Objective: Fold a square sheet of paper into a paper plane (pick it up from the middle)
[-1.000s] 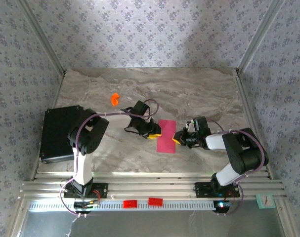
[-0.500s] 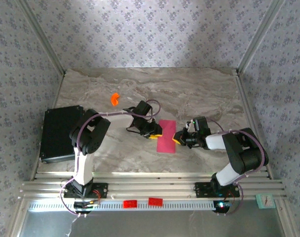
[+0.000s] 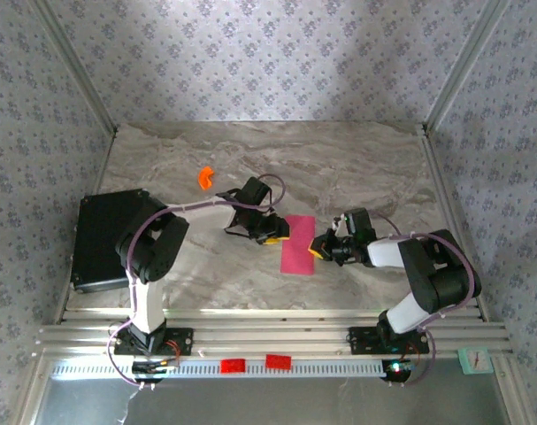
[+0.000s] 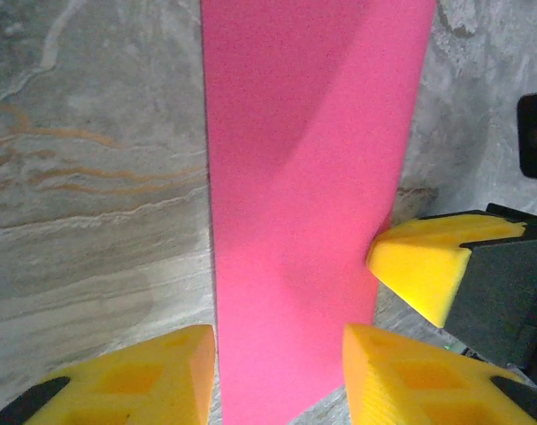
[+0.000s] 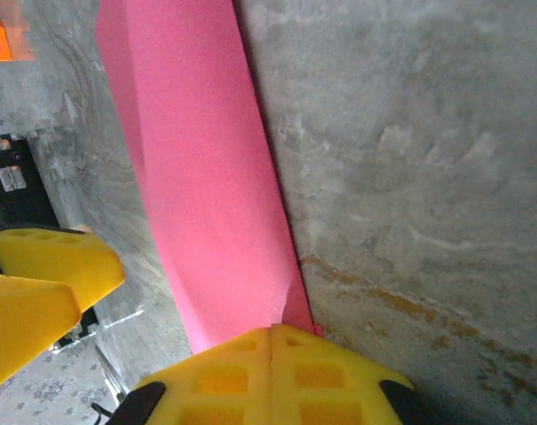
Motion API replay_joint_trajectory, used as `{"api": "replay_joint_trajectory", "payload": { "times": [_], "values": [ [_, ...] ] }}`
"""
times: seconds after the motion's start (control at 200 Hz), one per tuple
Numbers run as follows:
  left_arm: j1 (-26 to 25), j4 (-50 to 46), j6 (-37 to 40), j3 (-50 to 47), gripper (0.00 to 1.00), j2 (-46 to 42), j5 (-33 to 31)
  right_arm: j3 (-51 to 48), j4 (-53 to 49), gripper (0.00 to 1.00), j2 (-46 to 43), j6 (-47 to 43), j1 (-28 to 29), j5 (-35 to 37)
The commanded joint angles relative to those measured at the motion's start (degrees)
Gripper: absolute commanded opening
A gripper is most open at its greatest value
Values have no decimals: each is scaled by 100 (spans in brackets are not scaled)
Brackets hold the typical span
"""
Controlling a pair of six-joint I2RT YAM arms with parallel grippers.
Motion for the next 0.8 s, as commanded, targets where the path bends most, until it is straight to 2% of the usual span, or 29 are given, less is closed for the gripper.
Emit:
{"api": "replay_joint_trajectory", "payload": {
  "times": [0.0, 0.135, 0.525, 0.795],
  "values": [
    [-49, -270, 41, -86, 43, -58, -45, -157, -1178, 2, 251, -149, 5, 827],
    [-87, -387, 60, 49, 44, 37, 30, -78, -1455, 1, 220, -181, 36, 998],
    [-225, -596, 84, 244, 44, 323, 110, 671, -3121, 1, 220, -516, 537, 2140],
    [-271, -500, 105, 371, 44, 466, 264, 517, -2675, 1, 288, -380, 519, 1848]
  ]
}}
